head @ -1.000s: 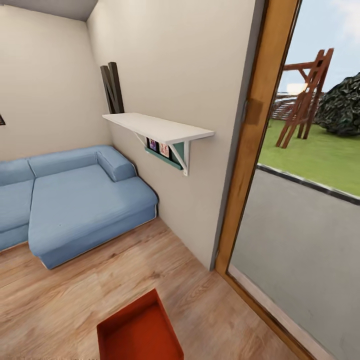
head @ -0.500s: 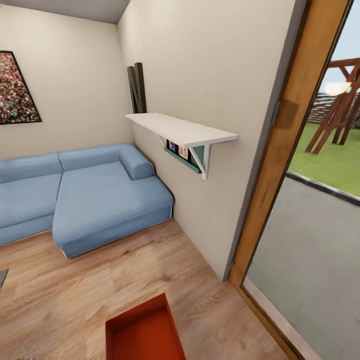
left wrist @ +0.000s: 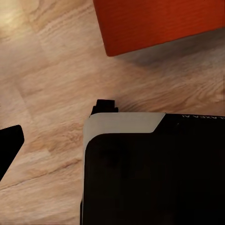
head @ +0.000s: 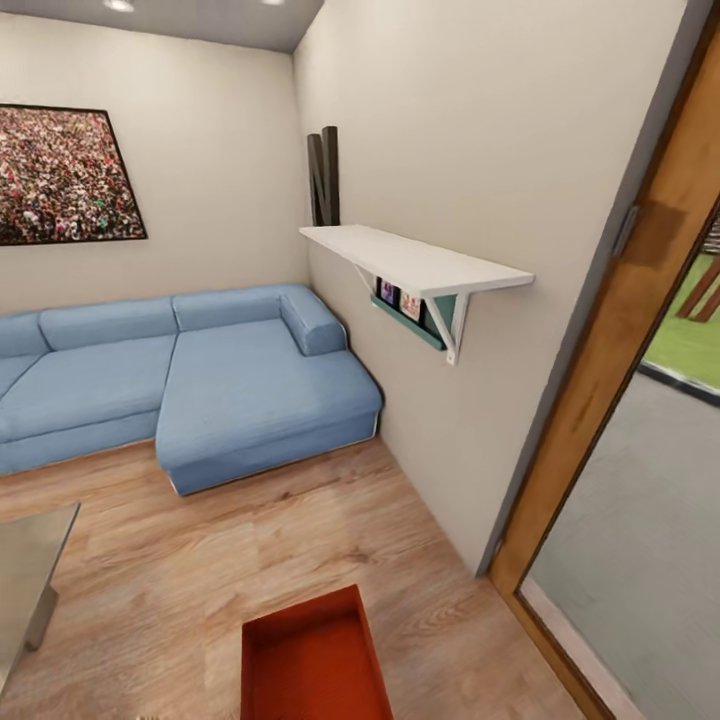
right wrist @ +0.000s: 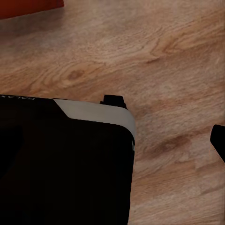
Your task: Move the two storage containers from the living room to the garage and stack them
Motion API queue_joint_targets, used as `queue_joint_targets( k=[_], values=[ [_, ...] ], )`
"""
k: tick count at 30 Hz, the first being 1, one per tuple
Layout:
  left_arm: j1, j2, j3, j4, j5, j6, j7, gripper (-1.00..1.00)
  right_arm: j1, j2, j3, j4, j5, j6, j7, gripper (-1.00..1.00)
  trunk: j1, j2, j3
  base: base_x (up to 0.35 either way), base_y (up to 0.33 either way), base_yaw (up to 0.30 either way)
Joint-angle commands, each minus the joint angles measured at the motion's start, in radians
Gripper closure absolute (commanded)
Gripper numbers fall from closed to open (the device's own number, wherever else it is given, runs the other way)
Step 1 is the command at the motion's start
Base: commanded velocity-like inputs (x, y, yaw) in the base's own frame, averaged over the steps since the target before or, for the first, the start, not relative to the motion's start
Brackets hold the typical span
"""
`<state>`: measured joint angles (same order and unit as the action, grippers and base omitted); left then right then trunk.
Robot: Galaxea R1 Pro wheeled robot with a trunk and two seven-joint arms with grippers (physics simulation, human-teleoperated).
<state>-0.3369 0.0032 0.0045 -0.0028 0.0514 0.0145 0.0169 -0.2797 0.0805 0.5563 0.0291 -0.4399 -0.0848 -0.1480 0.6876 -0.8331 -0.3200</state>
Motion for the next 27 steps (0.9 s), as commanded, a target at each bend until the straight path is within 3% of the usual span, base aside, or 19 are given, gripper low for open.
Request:
queue_joint_targets(
  k=[1, 27],
  values=[
    [-0.001, 0.000, 0.000, 0.000, 0.005, 0.002, 0.001, -1.00, -0.001, 0.001, 0.008, 0.003, -0.010, -0.006, -0.001, -1.00, 0.000, -0.001, -0.001, 0.000, 0.000, 0.271],
    [-0.001, 0.000, 0.000, 0.000, 0.007, 0.001, 0.001, -1.00, -0.001, 0.001, 0.008, 0.003, -0.010, -0.006, -0.001, -1.00, 0.000, -0.001, -0.001, 0.000, 0.000, 0.271]
  ],
)
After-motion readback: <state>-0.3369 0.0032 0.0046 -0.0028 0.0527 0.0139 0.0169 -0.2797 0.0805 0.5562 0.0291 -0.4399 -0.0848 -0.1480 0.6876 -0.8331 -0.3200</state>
